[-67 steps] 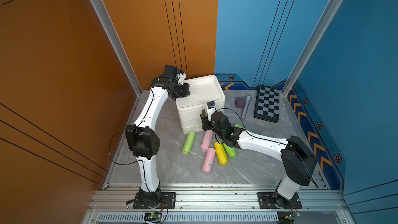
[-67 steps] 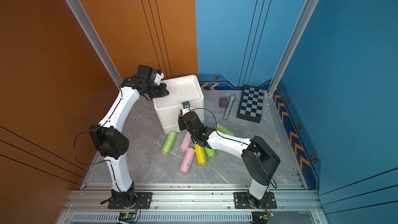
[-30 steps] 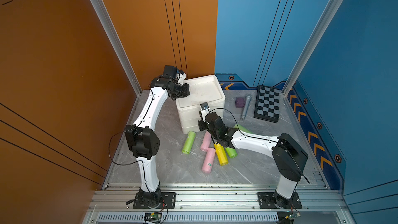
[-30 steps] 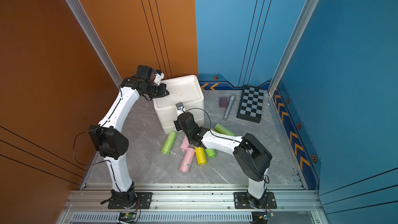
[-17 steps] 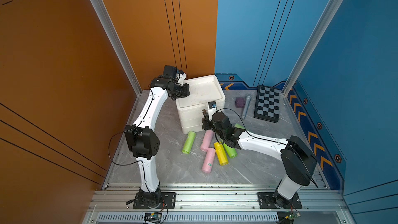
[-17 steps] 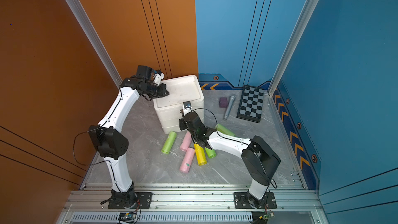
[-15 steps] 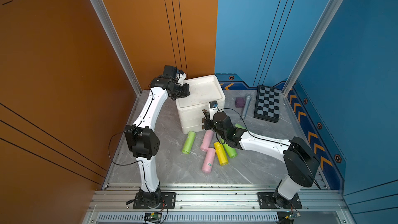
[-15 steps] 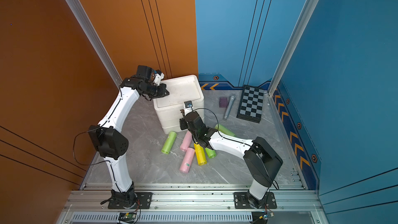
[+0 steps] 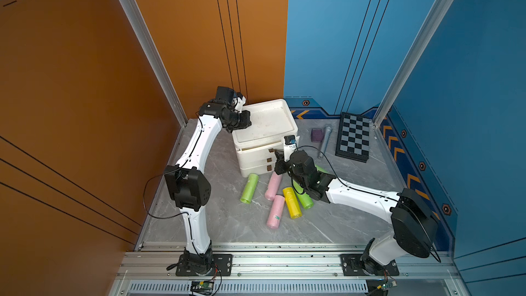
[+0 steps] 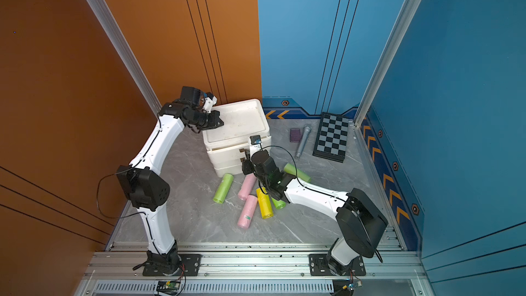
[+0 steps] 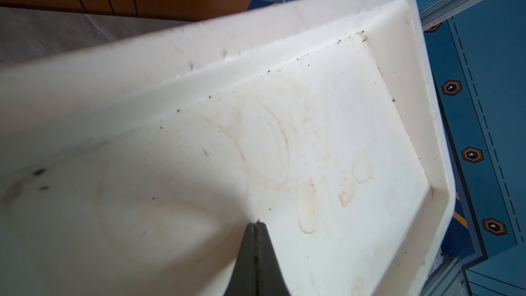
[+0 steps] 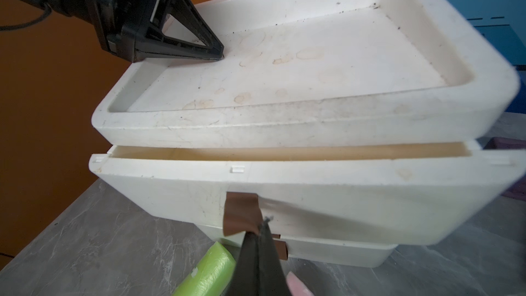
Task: Sort the rolls of trash bags by color and place them into the drawer
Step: Open the drawer in the storage box.
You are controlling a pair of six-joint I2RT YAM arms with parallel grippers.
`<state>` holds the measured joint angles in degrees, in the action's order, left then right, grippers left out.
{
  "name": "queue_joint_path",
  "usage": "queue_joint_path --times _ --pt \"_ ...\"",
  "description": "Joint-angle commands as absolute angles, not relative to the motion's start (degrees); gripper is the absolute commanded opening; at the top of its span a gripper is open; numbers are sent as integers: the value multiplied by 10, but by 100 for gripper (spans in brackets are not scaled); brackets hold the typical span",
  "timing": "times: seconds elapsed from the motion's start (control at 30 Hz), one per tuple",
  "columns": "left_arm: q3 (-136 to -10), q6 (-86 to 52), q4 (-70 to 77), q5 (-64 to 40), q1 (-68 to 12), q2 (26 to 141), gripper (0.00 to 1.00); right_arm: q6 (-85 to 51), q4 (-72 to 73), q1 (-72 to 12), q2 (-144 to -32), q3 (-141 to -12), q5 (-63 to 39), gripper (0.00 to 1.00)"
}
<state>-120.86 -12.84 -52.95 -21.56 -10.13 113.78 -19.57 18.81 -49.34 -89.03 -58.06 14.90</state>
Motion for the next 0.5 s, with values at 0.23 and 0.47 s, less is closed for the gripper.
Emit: queue_joint_path --times 0.23,0.47 --pt "-1168 -120 -644 -203 -97 1171 0 -226 151 -499 -790 -515 147 0" --pt "-1172 -122 -643 -205 -97 1171 0 -240 112 -507 -732 -473 137 0"
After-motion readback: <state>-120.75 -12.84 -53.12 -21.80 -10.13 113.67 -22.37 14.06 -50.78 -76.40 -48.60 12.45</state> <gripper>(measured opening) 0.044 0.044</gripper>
